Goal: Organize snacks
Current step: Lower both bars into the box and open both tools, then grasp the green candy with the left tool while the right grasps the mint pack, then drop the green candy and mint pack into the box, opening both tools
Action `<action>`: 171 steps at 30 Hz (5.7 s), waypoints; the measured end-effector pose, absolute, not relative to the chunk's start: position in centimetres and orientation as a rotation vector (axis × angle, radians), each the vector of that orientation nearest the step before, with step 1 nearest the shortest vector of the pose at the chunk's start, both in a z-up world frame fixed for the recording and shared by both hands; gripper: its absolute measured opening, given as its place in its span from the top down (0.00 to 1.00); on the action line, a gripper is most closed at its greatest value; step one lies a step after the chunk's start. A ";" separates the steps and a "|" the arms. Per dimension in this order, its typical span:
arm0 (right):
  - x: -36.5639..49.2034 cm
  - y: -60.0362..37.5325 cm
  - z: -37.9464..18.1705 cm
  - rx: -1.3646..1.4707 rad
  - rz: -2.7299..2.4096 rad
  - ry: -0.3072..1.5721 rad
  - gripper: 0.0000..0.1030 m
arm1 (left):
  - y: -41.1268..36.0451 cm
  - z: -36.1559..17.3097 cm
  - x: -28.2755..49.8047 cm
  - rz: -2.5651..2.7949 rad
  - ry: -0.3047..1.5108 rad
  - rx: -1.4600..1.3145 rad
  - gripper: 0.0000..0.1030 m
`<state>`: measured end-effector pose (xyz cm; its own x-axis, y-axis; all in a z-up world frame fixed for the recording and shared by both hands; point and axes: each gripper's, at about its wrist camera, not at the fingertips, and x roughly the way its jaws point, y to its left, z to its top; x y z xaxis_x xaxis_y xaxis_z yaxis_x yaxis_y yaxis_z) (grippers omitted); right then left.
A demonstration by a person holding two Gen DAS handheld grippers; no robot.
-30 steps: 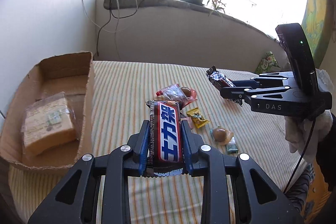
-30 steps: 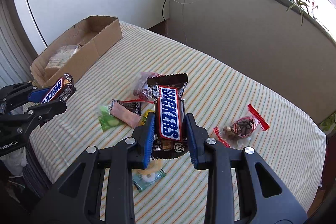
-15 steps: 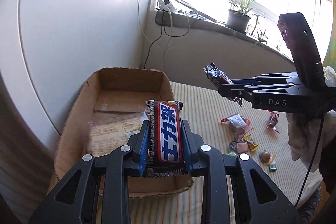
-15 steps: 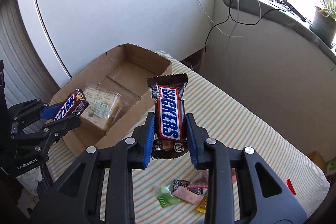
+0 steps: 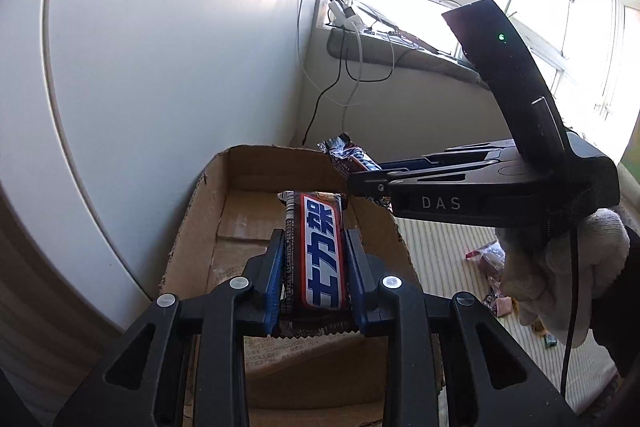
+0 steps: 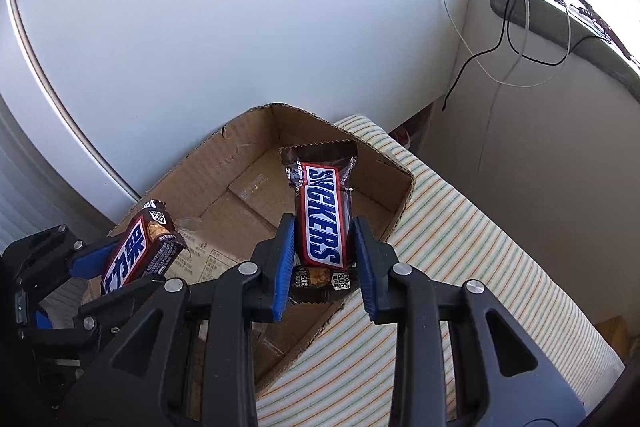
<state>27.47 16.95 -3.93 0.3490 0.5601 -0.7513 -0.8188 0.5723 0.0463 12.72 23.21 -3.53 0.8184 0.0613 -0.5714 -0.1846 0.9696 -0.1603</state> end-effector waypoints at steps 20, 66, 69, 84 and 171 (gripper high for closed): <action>27.3 18.3 -3.7 -0.393 0.932 0.773 0.64 | 23.7 -3.6 12.6 0.174 0.598 -0.222 0.73; 15.1 -12.9 -9.6 -0.238 0.555 0.803 0.20 | 5.3 -9.1 14.7 -0.214 0.839 -0.041 0.57; 15.7 -12.9 -10.5 -0.198 0.574 0.837 0.23 | 4.7 -9.5 14.9 -0.199 0.840 -0.001 0.57; 17.8 -10.2 -13.3 -0.180 0.580 0.944 0.39 | 3.5 -11.3 16.6 -0.257 0.898 0.039 0.65; 13.4 12.5 -4.2 -0.310 0.974 0.703 0.56 | 24.4 -2.6 11.2 0.187 0.587 -0.122 0.72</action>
<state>13.36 12.47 -4.17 0.3665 0.6472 -0.6684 -0.8383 0.5413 0.0645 11.25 24.44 -2.58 0.8166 0.1401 -0.5600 -0.2094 0.9759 -0.0612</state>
